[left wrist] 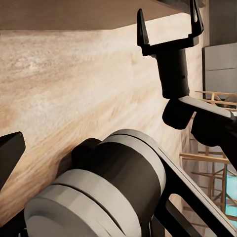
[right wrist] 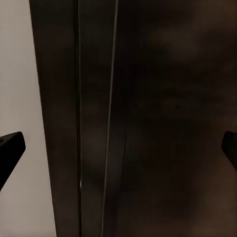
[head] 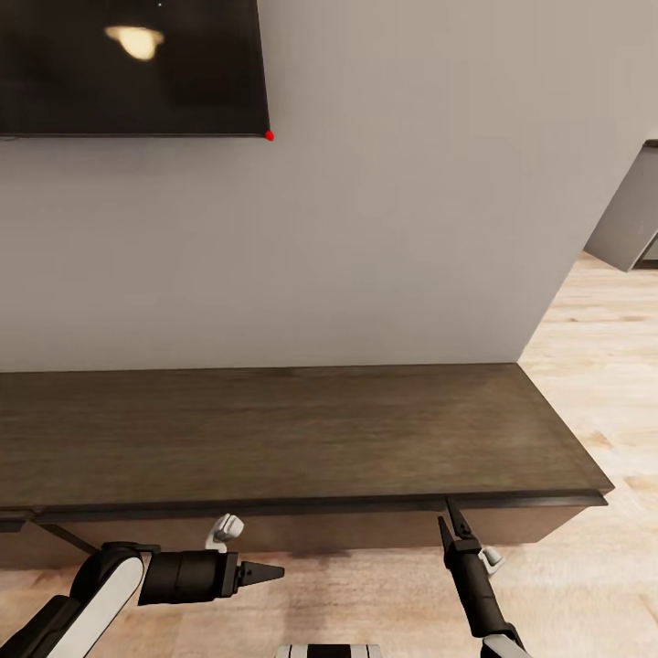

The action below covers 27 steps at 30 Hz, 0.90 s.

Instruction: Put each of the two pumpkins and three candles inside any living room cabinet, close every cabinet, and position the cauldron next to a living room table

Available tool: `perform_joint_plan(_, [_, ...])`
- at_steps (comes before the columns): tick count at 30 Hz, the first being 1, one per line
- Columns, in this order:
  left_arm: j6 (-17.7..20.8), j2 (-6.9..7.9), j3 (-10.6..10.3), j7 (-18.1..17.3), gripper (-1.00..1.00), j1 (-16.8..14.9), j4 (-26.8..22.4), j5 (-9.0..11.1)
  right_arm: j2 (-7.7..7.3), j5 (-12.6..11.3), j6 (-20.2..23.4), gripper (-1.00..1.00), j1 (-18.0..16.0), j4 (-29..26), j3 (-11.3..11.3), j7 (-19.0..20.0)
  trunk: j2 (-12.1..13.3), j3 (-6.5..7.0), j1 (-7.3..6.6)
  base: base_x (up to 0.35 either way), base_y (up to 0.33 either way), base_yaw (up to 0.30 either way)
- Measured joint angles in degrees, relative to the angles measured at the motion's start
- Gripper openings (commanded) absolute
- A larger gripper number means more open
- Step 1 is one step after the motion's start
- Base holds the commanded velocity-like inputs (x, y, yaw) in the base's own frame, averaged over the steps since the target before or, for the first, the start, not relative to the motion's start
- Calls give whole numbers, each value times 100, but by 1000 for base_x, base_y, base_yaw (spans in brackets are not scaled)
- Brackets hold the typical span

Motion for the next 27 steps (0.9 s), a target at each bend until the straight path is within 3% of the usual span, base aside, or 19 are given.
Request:
perform_joint_plan(18, [0, 0, 1, 4, 100, -3, 8, 0, 9, 0, 0, 100, 0, -2, 0, 0, 0, 0, 0, 20, 0, 0])
perform_joint_plan(19, [0, 0, 1, 4, 100, -2, 8, 0, 9, 0, 0, -100, 0, -1, 1, 0, 0, 0, 0, 2, 0, 0])
perform_joint_plan(27, [0, 0, -1, 4, 100, -2, 9, 0, 10, 19, -24, -100, -2, -3, 1, -55, 0, 0, 1, -17, 0, 0])
